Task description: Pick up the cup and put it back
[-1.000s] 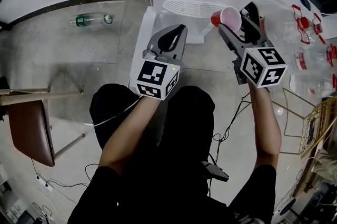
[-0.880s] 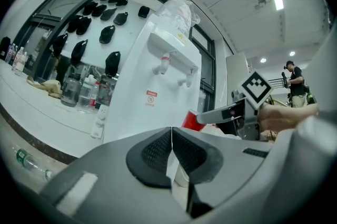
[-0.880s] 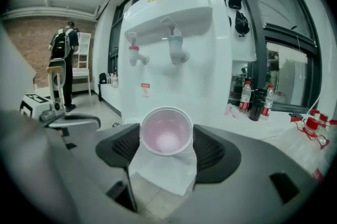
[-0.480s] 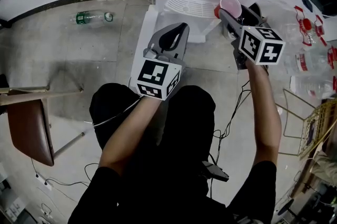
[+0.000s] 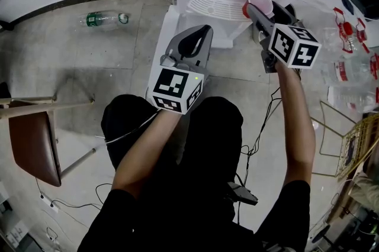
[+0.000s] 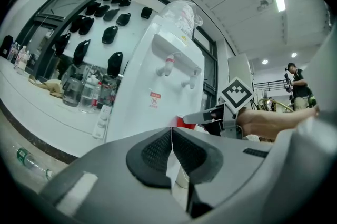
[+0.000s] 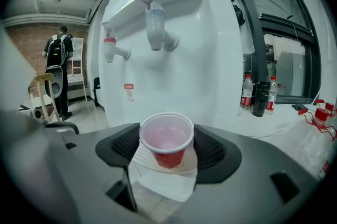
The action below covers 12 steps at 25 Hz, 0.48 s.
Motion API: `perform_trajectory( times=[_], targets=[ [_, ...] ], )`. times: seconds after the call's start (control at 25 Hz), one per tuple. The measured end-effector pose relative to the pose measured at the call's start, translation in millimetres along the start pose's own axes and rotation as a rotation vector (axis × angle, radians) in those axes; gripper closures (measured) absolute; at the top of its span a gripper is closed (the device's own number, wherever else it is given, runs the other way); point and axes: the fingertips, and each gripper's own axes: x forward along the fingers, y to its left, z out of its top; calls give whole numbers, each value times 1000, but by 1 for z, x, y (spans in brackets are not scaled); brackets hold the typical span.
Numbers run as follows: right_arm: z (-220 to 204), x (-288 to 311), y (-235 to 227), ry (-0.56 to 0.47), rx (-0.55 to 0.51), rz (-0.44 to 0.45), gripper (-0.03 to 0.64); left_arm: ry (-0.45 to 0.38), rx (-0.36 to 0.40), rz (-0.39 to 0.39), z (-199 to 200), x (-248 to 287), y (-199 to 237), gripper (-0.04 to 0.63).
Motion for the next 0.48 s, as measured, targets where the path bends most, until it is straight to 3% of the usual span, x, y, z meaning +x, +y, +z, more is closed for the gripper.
perform_trajectory(
  times=[0.48],
  targets=[
    [8,-9,3,-63,4,-14,285,-12,-4,-6,3,-2,-2,586]
  ],
)
